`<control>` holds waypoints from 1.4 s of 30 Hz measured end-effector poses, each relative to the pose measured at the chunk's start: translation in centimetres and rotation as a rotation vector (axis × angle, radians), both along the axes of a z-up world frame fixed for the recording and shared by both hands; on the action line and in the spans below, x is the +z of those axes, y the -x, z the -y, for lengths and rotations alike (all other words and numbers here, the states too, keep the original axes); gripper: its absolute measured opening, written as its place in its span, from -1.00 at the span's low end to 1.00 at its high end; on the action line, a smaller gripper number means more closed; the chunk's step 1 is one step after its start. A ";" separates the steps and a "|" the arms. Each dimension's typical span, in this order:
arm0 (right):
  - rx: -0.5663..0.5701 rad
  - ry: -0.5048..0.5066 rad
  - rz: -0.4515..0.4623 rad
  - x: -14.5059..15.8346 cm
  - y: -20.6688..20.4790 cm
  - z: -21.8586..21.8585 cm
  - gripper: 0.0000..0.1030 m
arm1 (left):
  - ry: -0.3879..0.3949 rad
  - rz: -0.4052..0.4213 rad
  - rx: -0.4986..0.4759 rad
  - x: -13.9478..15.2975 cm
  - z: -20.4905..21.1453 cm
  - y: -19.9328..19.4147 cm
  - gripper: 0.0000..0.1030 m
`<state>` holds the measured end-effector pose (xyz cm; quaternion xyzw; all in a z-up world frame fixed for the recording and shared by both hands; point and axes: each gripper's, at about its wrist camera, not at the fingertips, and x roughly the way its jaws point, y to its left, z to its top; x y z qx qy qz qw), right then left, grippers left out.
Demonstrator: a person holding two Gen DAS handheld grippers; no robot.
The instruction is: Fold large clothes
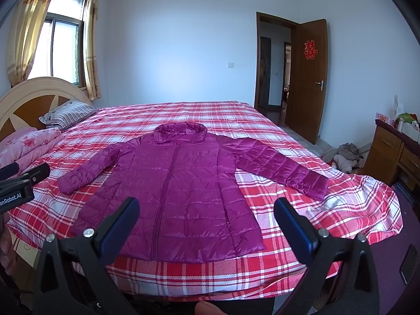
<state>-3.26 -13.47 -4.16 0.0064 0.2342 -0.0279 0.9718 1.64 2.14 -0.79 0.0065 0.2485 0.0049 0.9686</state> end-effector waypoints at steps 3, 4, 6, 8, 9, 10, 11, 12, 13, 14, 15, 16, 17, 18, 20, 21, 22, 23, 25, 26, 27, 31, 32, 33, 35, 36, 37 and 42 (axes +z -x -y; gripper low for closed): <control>0.001 -0.001 -0.001 0.0 0.0 0.0 1.00 | 0.001 -0.001 0.002 0.0 0.0 0.0 0.98; 0.000 0.000 -0.001 0.0 0.0 -0.1 1.00 | 0.001 -0.001 0.002 0.0 0.0 0.0 0.98; 0.001 -0.001 -0.002 -0.1 0.0 -0.1 1.00 | 0.002 0.000 0.003 0.1 -0.1 0.0 0.98; 0.001 -0.002 -0.001 -0.1 0.0 -0.1 1.00 | 0.003 0.000 0.004 0.1 -0.1 -0.1 0.98; 0.001 -0.002 -0.001 -0.1 0.0 -0.1 1.00 | 0.004 0.001 0.005 0.1 -0.1 -0.1 0.98; 0.001 -0.002 -0.001 -0.1 0.0 -0.1 1.00 | 0.004 0.002 0.006 0.1 -0.1 -0.1 0.98; 0.001 -0.003 -0.002 -0.1 0.0 -0.1 1.00 | 0.005 0.002 0.006 0.1 -0.1 -0.1 0.98; 0.001 -0.003 -0.002 -0.1 0.0 -0.1 1.00 | 0.005 0.002 0.007 0.1 -0.1 -0.2 0.98; 0.001 -0.003 -0.002 -0.1 0.0 -0.1 1.00 | 0.005 0.002 0.008 0.1 -0.1 -0.1 0.98; 0.001 -0.002 -0.003 -0.1 0.0 -0.2 1.00 | 0.005 0.002 0.008 0.1 -0.1 -0.1 0.98; 0.001 -0.002 -0.004 -0.1 0.0 -0.2 1.00 | 0.006 0.001 0.008 0.1 -0.2 -0.2 0.98; 0.001 -0.002 -0.003 -0.1 0.0 -0.2 1.00 | 0.006 0.001 0.009 0.1 -0.2 -0.1 0.98; 0.002 -0.002 -0.003 -0.1 -0.1 -0.2 1.00 | 0.005 0.002 0.009 0.1 -0.2 -0.1 0.98; 0.002 -0.002 -0.003 -0.1 -0.1 -0.2 1.00 | 0.005 0.002 0.009 0.1 -0.2 -0.1 0.98; 0.001 -0.001 -0.004 -0.1 -0.1 -0.2 1.00 | 0.006 0.001 0.008 0.1 -0.2 -0.1 0.98; 0.002 -0.002 -0.005 -0.1 -0.1 -0.2 1.00 | 0.006 0.000 0.009 0.1 -0.2 -0.1 0.98; 0.002 -0.002 -0.007 -0.1 -0.1 -0.3 1.00 | 0.007 0.001 0.009 0.1 -0.3 -0.1 0.98; 0.003 -0.002 -0.009 -0.2 -0.1 -0.4 1.00 | 0.008 0.000 0.010 0.1 -0.3 -0.1 0.98; 0.008 -0.004 -0.013 -0.2 -0.2 -0.5 1.00 | 0.008 0.000 0.009 0.0 -0.4 -0.2 0.98; 0.009 -0.005 -0.014 -0.3 -0.2 -0.6 1.00 | 0.008 0.000 0.010 0.0 -0.4 -0.2 0.98; 0.010 -0.006 -0.015 -0.3 -0.2 -0.6 1.00 | 0.008 -0.001 0.011 0.0 -0.4 -0.2 0.98; 0.013 -0.007 -0.017 -0.4 -0.3 -0.5 1.00 | 0.007 -0.005 0.013 -0.3 -0.5 -0.4 0.98; 0.014 -0.008 -0.018 -0.5 -0.3 -0.5 1.00 | 0.008 -0.007 0.010 -0.4 -0.4 -0.5 0.98; 0.016 -0.011 -0.018 -0.5 -0.4 -0.3 1.00 | 0.007 -0.009 0.007 -0.5 -0.4 -0.6 0.98; 0.023 -0.022 -0.022 -0.8 -0.8 0.1 1.00 | 0.008 -0.010 0.003 -0.8 -0.4 -1.0 0.98; 0.027 -0.029 -0.024 -0.9 -1.0 0.4 1.00 | 0.005 -0.010 0.002 -1.1 -0.3 -1.3 0.98; 0.028 -0.043 -0.027 -1.2 -1.5 1.1 1.00 | -0.005 -0.012 0.004 -1.4 -0.3 -1.6 0.98; -0.069 -0.102 -0.058 -3.5 -3.9 5.7 1.00 | -0.032 -0.034 0.003 -3.8 0.0 -4.3 0.98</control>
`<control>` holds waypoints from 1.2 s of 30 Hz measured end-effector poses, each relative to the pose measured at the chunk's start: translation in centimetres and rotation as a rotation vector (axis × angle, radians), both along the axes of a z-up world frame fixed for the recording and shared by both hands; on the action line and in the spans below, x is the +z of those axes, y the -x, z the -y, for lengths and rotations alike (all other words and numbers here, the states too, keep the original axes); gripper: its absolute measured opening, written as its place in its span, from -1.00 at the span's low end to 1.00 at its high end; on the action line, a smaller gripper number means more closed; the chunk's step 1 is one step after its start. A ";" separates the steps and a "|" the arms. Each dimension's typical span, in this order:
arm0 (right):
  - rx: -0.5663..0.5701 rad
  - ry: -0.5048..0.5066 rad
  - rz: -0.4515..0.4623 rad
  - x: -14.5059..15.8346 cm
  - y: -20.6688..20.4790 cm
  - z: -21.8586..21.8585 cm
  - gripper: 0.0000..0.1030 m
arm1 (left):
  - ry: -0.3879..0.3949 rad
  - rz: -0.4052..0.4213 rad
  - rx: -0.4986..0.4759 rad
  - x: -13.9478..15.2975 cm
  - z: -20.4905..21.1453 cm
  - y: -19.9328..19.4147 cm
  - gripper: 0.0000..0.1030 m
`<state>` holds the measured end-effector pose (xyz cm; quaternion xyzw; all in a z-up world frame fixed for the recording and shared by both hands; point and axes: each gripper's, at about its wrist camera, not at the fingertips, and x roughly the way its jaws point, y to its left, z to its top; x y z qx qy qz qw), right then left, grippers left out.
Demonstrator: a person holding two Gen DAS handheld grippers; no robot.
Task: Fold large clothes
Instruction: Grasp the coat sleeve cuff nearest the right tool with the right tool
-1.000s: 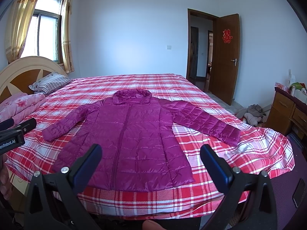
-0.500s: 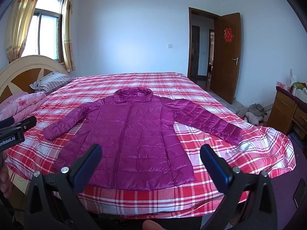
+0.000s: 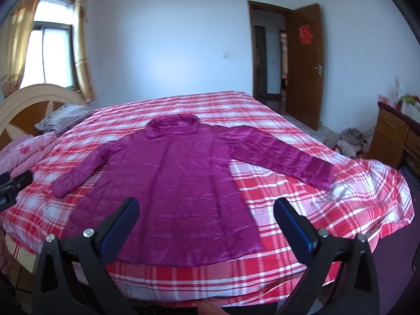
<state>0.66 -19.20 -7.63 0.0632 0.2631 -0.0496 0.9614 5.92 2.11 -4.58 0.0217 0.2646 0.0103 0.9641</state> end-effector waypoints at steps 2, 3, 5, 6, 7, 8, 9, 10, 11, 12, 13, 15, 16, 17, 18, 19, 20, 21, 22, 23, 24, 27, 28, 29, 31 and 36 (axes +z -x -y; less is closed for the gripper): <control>-0.067 -0.038 -0.026 -1.5 -1.2 3.0 1.00 | -0.002 -0.018 -0.006 -1.2 0.2 -1.6 0.98; -0.091 -0.050 -0.038 -2.0 -1.5 3.9 1.00 | -0.001 -0.022 -0.010 -1.7 0.2 -2.4 0.98; -0.147 -0.078 -0.068 -3.6 -2.7 6.7 1.00 | -0.008 -0.028 -0.017 -2.9 0.5 -4.2 0.98; -0.169 -0.082 -0.086 -4.1 -3.2 7.6 1.00 | -0.014 -0.037 -0.022 -3.5 0.6 -5.3 0.98; -0.197 -0.089 -0.103 -4.8 -3.7 9.0 0.96 | -0.024 -0.044 -0.025 -4.3 0.9 -6.8 0.98; -0.230 -0.103 -0.117 -5.7 -4.5 10.8 0.92 | -0.034 -0.045 -0.023 -4.7 1.0 -7.7 0.98; -0.248 -0.108 -0.127 -6.0 -4.8 11.7 0.82 | -0.046 -0.046 -0.018 -5.2 1.2 -8.9 0.98; -0.279 -0.113 -0.142 -6.5 -5.5 13.2 0.78 | -0.057 -0.049 -0.015 -5.8 1.4 -10.5 0.98; -0.315 -0.117 -0.158 -6.9 -6.4 14.8 0.76 | -0.059 -0.053 -0.014 -6.0 1.4 -11.5 0.98; -0.348 -0.117 -0.169 -7.1 -7.3 16.4 0.72 | -0.062 -0.050 -0.011 -6.5 1.5 -13.1 0.98; -0.383 -0.113 -0.180 -7.3 -8.3 17.9 0.69 | -0.064 -0.049 -0.008 -6.6 1.4 -13.9 0.98; -0.427 -0.119 -0.200 -7.5 -9.8 20.0 0.64 | -0.067 -0.054 0.007 -7.3 1.2 -16.4 0.98; -0.456 -0.113 -0.213 -7.6 -11.0 21.4 0.62 | -0.069 -0.059 0.010 -7.7 1.2 -17.2 0.98; -0.471 -0.105 -0.221 -7.6 -11.7 22.2 0.59 | -0.073 -0.064 0.019 -8.0 1.1 -18.1 0.98; -0.484 -0.100 -0.230 -7.6 -12.3 23.0 0.56 | -0.078 -0.070 0.029 -8.4 0.9 -19.1 0.98; -0.497 -0.101 -0.245 -7.7 -13.2 23.8 0.56 | -0.084 -0.084 0.035 -9.0 0.8 -20.2 0.98; -0.509 -0.099 -0.263 -7.9 -14.1 24.6 0.56 | -0.090 -0.098 0.039 -9.4 0.8 -20.9 0.98; -0.516 -0.098 -0.282 -8.2 -15.0 25.2 0.54 | -0.098 -0.109 0.046 -9.9 0.7 -21.7 0.98; -0.523 -0.092 -0.302 -8.5 -15.8 25.6 0.52 | -0.107 -0.124 0.056 -10.5 0.6 -22.5 0.98; -0.527 -0.084 -0.317 -8.8 -16.4 25.6 0.50 | -0.111 -0.139 0.062 -11.0 0.5 -23.1 0.98; -0.526 -0.072 -0.336 -9.2 -17.1 25.8 0.43 | -0.112 -0.156 0.064 -11.5 0.4 -23.8 0.98; -0.516 -0.009 -0.400 -10.5 -18.8 25.6 0.17 | -0.117 -0.198 0.072 -13.0 0.0 -25.2 0.98; -0.512 0.012 -0.400 -10.7 -19.1 25.7 0.03 | -0.114 -0.215 0.076 -13.6 -0.1 -25.5 0.98; -0.498 0.011 -0.417 -11.0 -19.3 25.6 -0.04 | -0.107 -0.225 0.075 -14.0 -0.2 -25.6 0.98; -0.491 0.027 -0.421 -11.2 -19.6 25.5 -0.21 | -0.083 -0.240 0.071 -14.7 -0.5 -25.7 0.98; -0.454 0.094 -0.402 -10.1 -19.9 25.1 -0.77 | -0.053 -0.254 0.073 -15.2 -0.8 -25.7 0.98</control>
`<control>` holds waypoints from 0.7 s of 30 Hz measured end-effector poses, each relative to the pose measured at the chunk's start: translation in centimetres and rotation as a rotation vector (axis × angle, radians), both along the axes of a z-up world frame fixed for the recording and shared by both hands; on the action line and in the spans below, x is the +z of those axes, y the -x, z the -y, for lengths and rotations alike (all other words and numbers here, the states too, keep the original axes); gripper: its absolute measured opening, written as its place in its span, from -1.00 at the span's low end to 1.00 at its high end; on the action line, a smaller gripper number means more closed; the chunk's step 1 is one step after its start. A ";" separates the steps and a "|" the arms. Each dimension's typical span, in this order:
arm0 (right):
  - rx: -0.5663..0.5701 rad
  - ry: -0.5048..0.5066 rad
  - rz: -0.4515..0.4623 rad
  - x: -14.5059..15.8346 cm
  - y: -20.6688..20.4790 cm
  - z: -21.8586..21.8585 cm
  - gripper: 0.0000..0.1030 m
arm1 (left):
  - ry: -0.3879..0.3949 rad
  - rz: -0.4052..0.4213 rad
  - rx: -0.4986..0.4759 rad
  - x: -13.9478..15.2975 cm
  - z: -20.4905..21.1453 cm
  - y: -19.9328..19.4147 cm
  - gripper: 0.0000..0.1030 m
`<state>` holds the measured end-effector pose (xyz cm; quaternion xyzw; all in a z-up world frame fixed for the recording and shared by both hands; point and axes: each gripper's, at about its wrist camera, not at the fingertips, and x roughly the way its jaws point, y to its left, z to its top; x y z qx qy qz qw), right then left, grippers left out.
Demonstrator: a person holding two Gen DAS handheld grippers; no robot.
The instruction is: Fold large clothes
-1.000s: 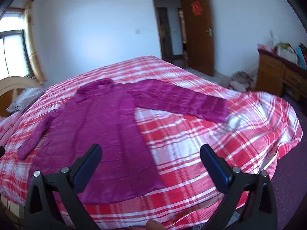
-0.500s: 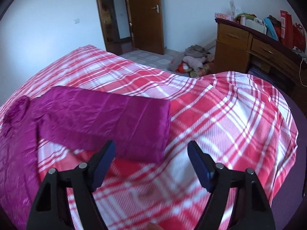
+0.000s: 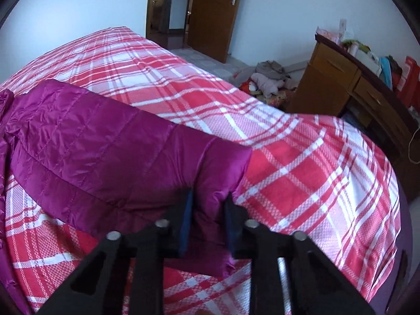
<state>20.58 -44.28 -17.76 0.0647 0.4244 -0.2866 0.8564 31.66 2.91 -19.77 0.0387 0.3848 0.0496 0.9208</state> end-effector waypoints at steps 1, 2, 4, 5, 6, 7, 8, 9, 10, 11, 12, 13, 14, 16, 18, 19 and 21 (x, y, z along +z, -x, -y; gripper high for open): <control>-0.003 0.016 0.008 0.6 -0.1 0.1 -0.77 | 0.001 0.000 -0.001 -0.1 0.0 -0.1 0.98; -0.002 0.038 0.020 1.4 -0.1 0.1 -0.77 | 0.002 0.001 -0.001 -0.1 0.1 -0.1 0.98; 0.006 0.093 0.048 3.3 -0.9 -0.2 -0.79 | 0.015 0.001 -0.003 -0.3 -0.1 -0.1 0.98; 0.010 0.114 0.060 4.2 -1.0 -0.4 -0.79 | 0.023 -0.002 -0.004 -0.3 -0.3 -0.1 0.98; 0.020 0.147 0.087 5.9 -1.2 -0.9 -0.80 | 0.035 -0.005 -0.005 -0.3 -0.4 -0.2 0.98; 0.030 0.173 0.109 7.2 -1.4 -1.5 -0.80 | 0.046 -0.007 -0.007 -0.4 -0.6 -0.2 0.98; 0.039 0.198 0.128 8.5 -1.5 -2.1 -0.80 | 0.056 -0.009 -0.008 -0.4 -0.7 -0.2 0.98; 0.057 0.234 0.154 10.3 -1.7 -3.0 -0.81 | 0.066 -0.010 -0.009 -0.4 -0.8 -0.2 0.98; 0.073 0.265 0.175 11.6 -1.9 -4.1 -0.81 | 0.075 -0.009 -0.008 -0.4 -0.9 -0.2 0.98; 0.087 0.291 0.191 12.8 -2.0 -4.9 -0.81 | 0.080 -0.008 -0.008 -0.5 -0.9 -0.1 0.98; 0.104 0.313 0.207 13.8 -2.2 -5.8 -0.81 | 0.083 -0.007 -0.008 -0.5 -1.0 -0.1 0.98; 0.125 0.333 0.225 15.0 -2.5 -6.8 -0.81 | 0.086 -0.005 -0.008 -0.5 -1.0 0.0 0.98; 0.153 0.354 0.243 16.2 -2.9 -8.1 -0.81 | 0.088 -0.004 -0.008 -0.5 -1.0 0.0 0.98; 0.207 0.385 0.275 17.8 -3.6 -10.8 -0.82 | 0.093 0.000 -0.007 -0.5 -1.1 0.1 0.98; 0.256 0.403 0.300 18.7 -4.4 -13.0 -0.82 | 0.098 0.002 -0.007 -0.5 -1.2 0.1 0.98; 0.297 0.420 0.317 19.4 -4.6 -15.0 -0.82 | 0.101 0.003 -0.007 -0.5 -1.2 0.2 0.98; 0.352 0.435 0.338 19.9 -4.9 -17.6 -0.82 | 0.106 0.003 -0.007 -0.5 -1.3 0.2 0.98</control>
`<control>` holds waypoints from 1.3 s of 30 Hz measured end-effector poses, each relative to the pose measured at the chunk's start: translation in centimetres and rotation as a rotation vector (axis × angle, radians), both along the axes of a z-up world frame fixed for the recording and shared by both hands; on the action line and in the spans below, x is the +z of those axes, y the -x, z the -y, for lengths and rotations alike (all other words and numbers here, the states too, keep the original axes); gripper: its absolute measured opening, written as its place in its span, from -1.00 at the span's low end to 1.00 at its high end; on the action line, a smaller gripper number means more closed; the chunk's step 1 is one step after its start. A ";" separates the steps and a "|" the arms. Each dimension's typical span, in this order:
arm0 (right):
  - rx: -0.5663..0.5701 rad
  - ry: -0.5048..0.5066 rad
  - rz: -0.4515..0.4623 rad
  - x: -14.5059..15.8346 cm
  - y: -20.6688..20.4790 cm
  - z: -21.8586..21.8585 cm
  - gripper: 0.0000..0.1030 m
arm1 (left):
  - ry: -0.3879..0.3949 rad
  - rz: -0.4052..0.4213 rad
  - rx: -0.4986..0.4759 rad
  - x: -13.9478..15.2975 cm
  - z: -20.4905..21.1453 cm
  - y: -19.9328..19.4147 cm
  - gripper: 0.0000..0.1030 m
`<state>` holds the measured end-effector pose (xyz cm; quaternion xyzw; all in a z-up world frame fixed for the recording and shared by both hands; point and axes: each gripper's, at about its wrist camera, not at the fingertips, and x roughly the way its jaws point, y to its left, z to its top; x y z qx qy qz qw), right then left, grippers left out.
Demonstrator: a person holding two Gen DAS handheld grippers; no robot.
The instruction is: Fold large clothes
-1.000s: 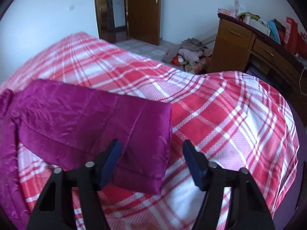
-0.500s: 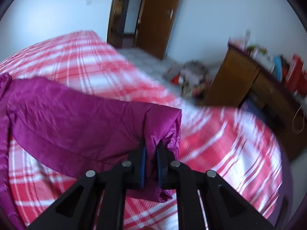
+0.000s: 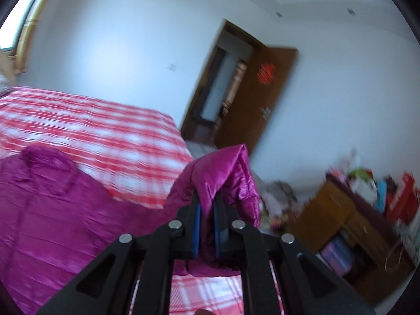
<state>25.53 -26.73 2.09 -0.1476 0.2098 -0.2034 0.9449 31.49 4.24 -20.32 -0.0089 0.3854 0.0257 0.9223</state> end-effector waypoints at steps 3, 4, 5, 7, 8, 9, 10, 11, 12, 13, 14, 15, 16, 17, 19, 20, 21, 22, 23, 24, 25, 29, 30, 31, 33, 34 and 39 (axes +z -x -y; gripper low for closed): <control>0.101 0.042 0.016 0.8 -0.5 -4.6 -0.82 | 0.011 0.000 0.000 0.0 -0.2 0.0 0.98; 0.134 0.052 0.019 0.7 -0.6 -6.1 -0.82 | 0.014 -0.001 0.000 0.0 -0.2 0.1 0.98; 0.158 0.056 0.018 0.7 -0.9 -7.1 -0.82 | 0.016 -0.001 0.000 -0.1 -0.2 0.1 0.98; 0.209 0.061 0.011 0.4 -1.2 -9.3 -0.82 | 0.025 -0.001 0.001 -0.1 -0.4 0.1 0.98; 0.238 0.067 0.005 0.1 -1.4 -10.6 -0.82 | 0.028 -0.001 0.001 -0.1 -0.4 0.1 0.98; 0.265 0.072 -0.001 -0.4 -1.7 -11.8 -0.82 | 0.032 -0.001 0.002 -0.1 -0.5 0.1 0.98; 0.284 0.076 -0.007 -0.7 -2.0 -12.6 -0.82 | 0.036 0.000 0.002 -0.1 -0.5 0.1 0.98; 0.308 0.079 -0.017 -1.2 -2.4 -13.8 -0.82 | 0.039 0.000 0.002 -0.1 -0.6 0.2 0.98; 0.326 0.077 -0.027 -1.6 -2.7 -14.7 -0.82 | 0.042 0.000 0.003 -0.2 -0.6 0.2 0.98; 0.346 0.074 -0.040 -2.2 -3.0 -15.7 -0.82 | 0.045 0.001 0.003 -0.2 -0.6 0.2 0.98; 0.371 0.071 -0.055 -3.1 -3.5 -16.9 -0.82 | 0.047 0.001 0.003 -0.2 -0.7 0.2 0.98; 0.386 0.070 -0.066 -3.3 -3.8 -17.6 -0.82 | 0.049 0.001 0.003 -0.2 -0.7 0.2 0.98; 0.404 0.070 -0.080 -4.1 -4.1 -18.8 -0.82 | 0.053 0.002 0.003 -0.2 -0.8 0.2 0.98; 0.421 0.069 -0.096 -5.0 -4.5 -20.0 -0.82 | 0.055 0.002 0.003 -0.2 -0.8 0.2 0.98; 0.449 0.072 -0.123 -6.5 -5.1 -21.7 -0.82 | 0.060 0.002 0.005 -0.2 -0.9 0.2 0.98; 0.469 0.067 -0.148 -8.0 -5.7 -22.8 -0.82 | 0.061 0.003 0.006 -0.2 -0.9 0.2 0.98; 0.480 0.060 -0.166 -8.7 -6.0 -23.4 -0.82 | 0.061 0.003 0.007 -0.2 -0.9 0.3 0.98; 0.492 0.053 -0.190 -9.8 -6.4 -24.1 -0.82 | 0.060 0.005 0.008 -0.2 -0.9 0.3 0.98; 0.500 0.046 -0.209 -10.8 -6.8 -24.9 -0.82 | 0.059 0.006 0.008 -0.2 -0.9 0.3 0.98; 0.507 0.035 -0.231 -11.6 -7.3 -25.4 -0.82 | 0.057 0.006 0.009 -0.2 -0.8 0.3 0.98; 0.510 0.027 -0.244 -12.0 -7.1 -25.7 -0.82 | 0.055 0.007 0.010 -0.2 -0.8 0.3 0.98; 0.519 -0.005 -0.307 -14.8 -7.9 -26.6 -0.82 | 0.049 0.010 0.012 -0.2 -0.7 0.3 0.98; 0.520 -0.013 -0.319 -15.3 -8.1 -26.7 -0.82 | 0.047 0.011 0.012 -0.2 -0.7 0.3 0.98; 0.519 -0.021 -0.326 -15.6 -8.1 -26.5 -0.82 | 0.046 0.012 0.013 -0.2 -0.7 0.3 0.98; 0.523 -0.046 -0.345 -16.4 -8.3 -26.6 -0.82 | 0.043 0.011 0.013 -0.3 -0.7 0.4 0.98; 0.528 -0.055 -0.351 -16.8 -8.2 -26.7 -0.82 | 0.042 0.011 0.014 -0.3 -0.6 0.3 0.98; 0.556 -0.049 -0.361 -18.0 -7.6 -27.6 -0.82 | 0.034 0.013 0.016 -0.3 -0.5 0.4 0.98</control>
